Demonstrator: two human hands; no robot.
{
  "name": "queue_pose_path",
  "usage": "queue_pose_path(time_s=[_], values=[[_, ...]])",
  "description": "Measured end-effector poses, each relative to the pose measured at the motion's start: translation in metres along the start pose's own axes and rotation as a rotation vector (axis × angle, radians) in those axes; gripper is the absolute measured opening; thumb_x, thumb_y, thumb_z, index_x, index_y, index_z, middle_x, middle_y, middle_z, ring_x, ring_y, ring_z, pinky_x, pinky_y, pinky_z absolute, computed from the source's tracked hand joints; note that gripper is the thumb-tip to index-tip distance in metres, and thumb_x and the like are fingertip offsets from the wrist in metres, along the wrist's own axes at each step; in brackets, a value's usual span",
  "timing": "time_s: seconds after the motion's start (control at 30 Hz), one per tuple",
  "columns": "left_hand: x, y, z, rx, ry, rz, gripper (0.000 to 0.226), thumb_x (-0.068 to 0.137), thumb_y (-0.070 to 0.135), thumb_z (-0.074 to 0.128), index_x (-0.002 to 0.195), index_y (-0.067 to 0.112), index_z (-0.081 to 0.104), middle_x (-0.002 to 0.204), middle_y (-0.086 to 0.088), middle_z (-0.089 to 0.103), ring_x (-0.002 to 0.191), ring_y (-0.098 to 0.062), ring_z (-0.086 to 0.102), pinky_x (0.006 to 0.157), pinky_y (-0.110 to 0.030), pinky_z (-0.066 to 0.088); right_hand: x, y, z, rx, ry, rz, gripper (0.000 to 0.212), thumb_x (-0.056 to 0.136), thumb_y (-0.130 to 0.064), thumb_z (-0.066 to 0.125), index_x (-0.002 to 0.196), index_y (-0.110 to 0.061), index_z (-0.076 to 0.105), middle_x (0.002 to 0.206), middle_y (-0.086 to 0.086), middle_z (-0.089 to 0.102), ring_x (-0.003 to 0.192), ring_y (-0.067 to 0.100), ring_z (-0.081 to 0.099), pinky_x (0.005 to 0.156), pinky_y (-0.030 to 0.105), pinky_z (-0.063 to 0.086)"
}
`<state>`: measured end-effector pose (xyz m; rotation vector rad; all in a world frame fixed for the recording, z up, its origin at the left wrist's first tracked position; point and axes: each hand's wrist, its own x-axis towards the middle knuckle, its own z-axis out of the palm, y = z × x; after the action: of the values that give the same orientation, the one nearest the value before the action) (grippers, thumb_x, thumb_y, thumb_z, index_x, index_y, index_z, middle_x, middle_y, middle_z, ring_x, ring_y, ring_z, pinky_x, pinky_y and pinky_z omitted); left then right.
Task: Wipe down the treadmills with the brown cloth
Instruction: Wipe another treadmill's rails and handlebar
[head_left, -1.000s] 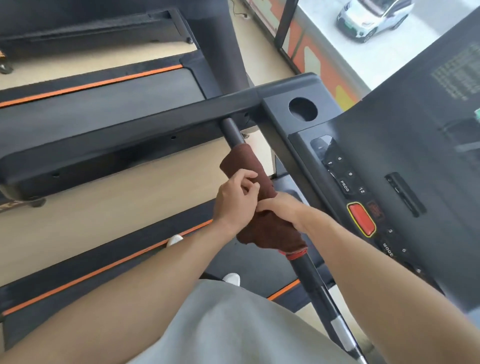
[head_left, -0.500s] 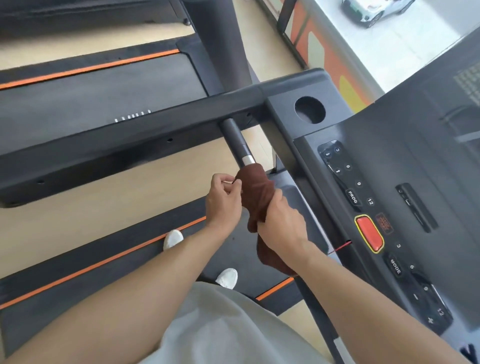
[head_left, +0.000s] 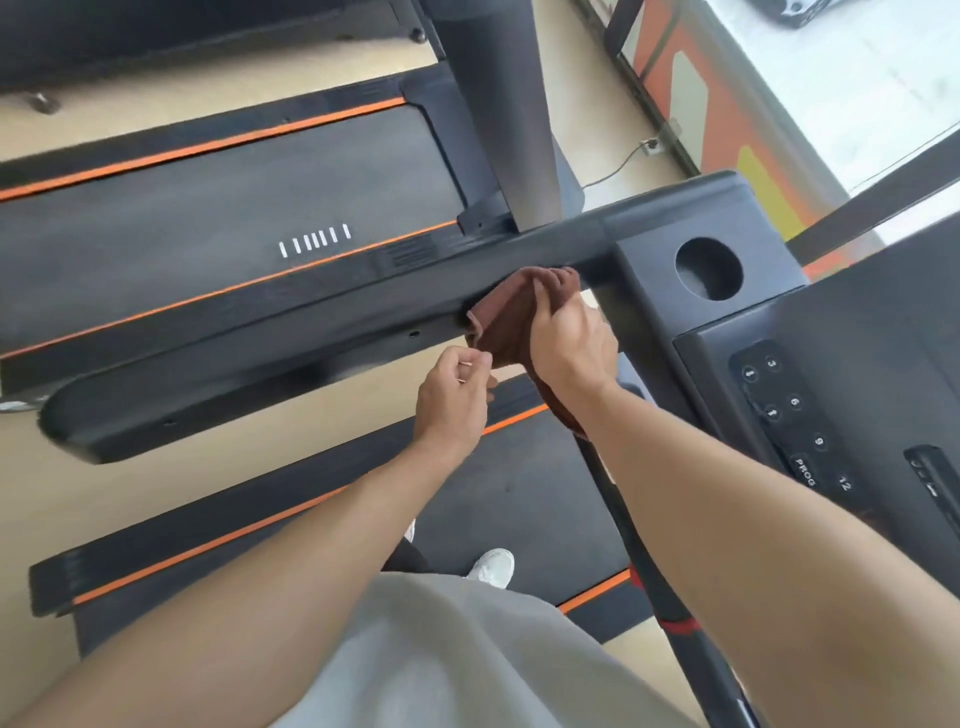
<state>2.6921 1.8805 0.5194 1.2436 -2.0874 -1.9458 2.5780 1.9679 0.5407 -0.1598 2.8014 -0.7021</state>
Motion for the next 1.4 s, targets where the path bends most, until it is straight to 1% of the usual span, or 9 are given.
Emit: queue_pose_path(time_s=[0.17,0.43,0.53,0.63,0.73,0.87,1.17,1.33,1.4], values=[[0.015,0.007,-0.01,0.048,-0.098,-0.032,0.016,0.101,0.032,0.054,0.101,0.02,0.064,0.086,0.003,0.074,0.075,-0.013,0.069,0.085,-0.039,0.056,-0.002,-0.005,-0.002,-0.015,0.057,0.027,0.043,0.105,-0.058,0.026,0.136,-0.034,0.045,0.113,0.008,0.069,0.106,0.036,0.063,0.081,0.035,0.034],[0.01,0.013,-0.026,0.296,-0.352,0.059,0.009,0.097,0.027,0.055,0.09,0.033,0.059,0.091,0.008,0.072,0.092,-0.019,0.07,0.09,-0.039,0.053,0.009,0.009,0.002,0.139,-0.132,0.098,0.06,0.081,-0.081,0.046,0.122,-0.04,0.059,0.117,-0.019,0.066,0.114,0.013,0.061,0.097,0.036,0.049],[0.005,0.011,-0.034,0.358,-0.366,0.089,0.022,0.095,0.027,0.059,0.115,0.035,0.055,0.105,0.012,0.067,0.1,-0.017,0.065,0.094,-0.038,0.05,-0.002,0.003,-0.012,0.198,-0.228,0.054,0.03,0.095,-0.062,0.054,0.111,-0.043,0.072,0.104,-0.024,0.067,0.099,-0.005,0.061,0.078,0.011,0.044],[0.0,0.012,-0.038,0.411,-0.345,0.173,0.051,0.095,0.027,0.063,0.141,0.031,0.044,0.124,0.012,0.058,0.096,-0.012,0.064,0.096,-0.035,0.047,-0.011,0.008,-0.023,0.222,-0.342,0.113,0.024,0.091,-0.046,0.069,0.098,-0.024,0.075,0.09,-0.008,0.072,0.076,-0.003,0.064,0.059,0.016,0.043],[-0.006,0.017,-0.029,0.445,-0.343,0.214,0.052,0.094,0.025,0.064,0.142,0.029,0.046,0.127,0.012,0.058,0.09,-0.005,0.064,0.095,-0.032,0.047,-0.014,0.011,-0.027,0.242,-0.399,0.197,0.016,0.087,-0.028,0.072,0.092,-0.012,0.069,0.077,-0.004,0.066,0.057,0.0,0.063,0.047,0.017,0.043],[-0.029,0.015,-0.014,0.454,-0.348,0.232,0.038,0.095,0.027,0.064,0.132,0.03,0.056,0.127,0.013,0.06,0.097,-0.009,0.064,0.097,-0.034,0.048,-0.017,0.022,-0.026,0.159,-0.434,0.204,0.022,0.084,-0.036,0.073,0.09,-0.015,0.068,0.079,-0.002,0.065,0.071,0.009,0.06,0.057,0.024,0.042],[-0.097,-0.029,0.027,0.371,-0.274,0.125,0.03,0.096,0.027,0.065,0.125,0.027,0.061,0.122,0.011,0.066,0.102,-0.013,0.066,0.099,-0.036,0.051,-0.074,0.077,-0.046,0.161,-0.528,0.244,0.028,0.083,-0.034,0.074,0.098,-0.011,0.067,0.086,0.004,0.067,0.074,0.017,0.062,0.065,0.029,0.047],[-0.137,-0.047,0.06,0.245,-0.172,0.111,0.027,0.096,0.02,0.065,0.122,0.025,0.06,0.109,0.006,0.07,0.093,-0.014,0.066,0.087,-0.03,0.05,-0.107,0.12,-0.059,0.191,-0.631,0.221,0.026,0.084,-0.027,0.076,0.103,-0.009,0.074,0.092,0.006,0.073,0.075,0.017,0.067,0.069,0.026,0.055],[-0.15,-0.055,0.07,0.217,-0.147,0.099,0.023,0.096,0.016,0.063,0.115,0.027,0.059,0.102,0.007,0.07,0.092,-0.014,0.066,0.087,-0.033,0.052,-0.116,0.138,-0.062,0.142,-0.68,0.199,0.027,0.081,-0.025,0.079,0.102,-0.009,0.074,0.094,0.008,0.075,0.084,0.022,0.072,0.083,0.035,0.06]])
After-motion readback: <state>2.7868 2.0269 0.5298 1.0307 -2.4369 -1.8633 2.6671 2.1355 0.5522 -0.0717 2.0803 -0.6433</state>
